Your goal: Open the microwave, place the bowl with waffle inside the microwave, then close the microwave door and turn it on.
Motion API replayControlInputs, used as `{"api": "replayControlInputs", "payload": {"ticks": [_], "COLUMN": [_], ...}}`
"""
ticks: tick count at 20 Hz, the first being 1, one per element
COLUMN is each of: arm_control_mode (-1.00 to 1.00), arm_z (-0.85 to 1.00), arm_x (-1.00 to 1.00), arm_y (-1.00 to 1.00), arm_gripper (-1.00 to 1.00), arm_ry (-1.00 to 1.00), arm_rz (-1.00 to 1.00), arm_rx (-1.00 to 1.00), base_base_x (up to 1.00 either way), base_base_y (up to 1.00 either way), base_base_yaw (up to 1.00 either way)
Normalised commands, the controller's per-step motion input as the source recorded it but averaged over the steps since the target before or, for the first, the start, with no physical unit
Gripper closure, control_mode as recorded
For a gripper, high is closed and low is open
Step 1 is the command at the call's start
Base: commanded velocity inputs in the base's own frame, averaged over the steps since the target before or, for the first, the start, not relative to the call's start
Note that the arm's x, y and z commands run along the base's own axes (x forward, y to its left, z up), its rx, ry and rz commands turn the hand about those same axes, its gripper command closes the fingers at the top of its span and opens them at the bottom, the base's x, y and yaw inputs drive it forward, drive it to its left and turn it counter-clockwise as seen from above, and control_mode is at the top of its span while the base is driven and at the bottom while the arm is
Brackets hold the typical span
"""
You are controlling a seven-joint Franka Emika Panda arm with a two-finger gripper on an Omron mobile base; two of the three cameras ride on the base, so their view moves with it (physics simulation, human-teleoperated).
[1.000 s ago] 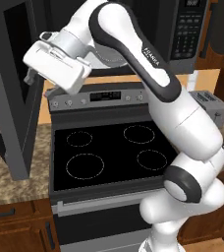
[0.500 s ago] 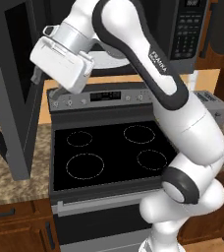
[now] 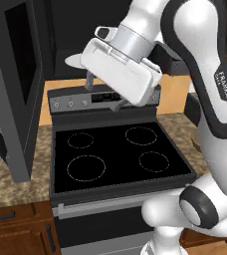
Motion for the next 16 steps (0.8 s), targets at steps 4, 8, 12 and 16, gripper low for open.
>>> {"api": "replayControlInputs", "payload": {"ticks": [4,8,12,16], "arm_control_mode": [-1.00,-1.00,-1.00,-1.00], "arm_z": [-0.67,-0.72,-0.49,-0.53], "arm_x": [-0.41,-0.26,-0.11,0.00], "arm_y": [-1.00,-1.00,-1.00,-1.00], "arm_gripper": [-1.00,-1.00,-1.00,-1.00], "arm_ry": [-0.22,-0.16,-0.11,-0.19], "arm_rz": [0.00,0.00,0.00,0.00], "arm_rx": [0.00,0.00,-0.01,0.00], "base_base_x": [0.00,0.00,0.00,0.00], "base_base_y": [0.00,0.00,0.00,0.00], "base_base_yaw": [0.00,0.00,0.00,0.00]}}
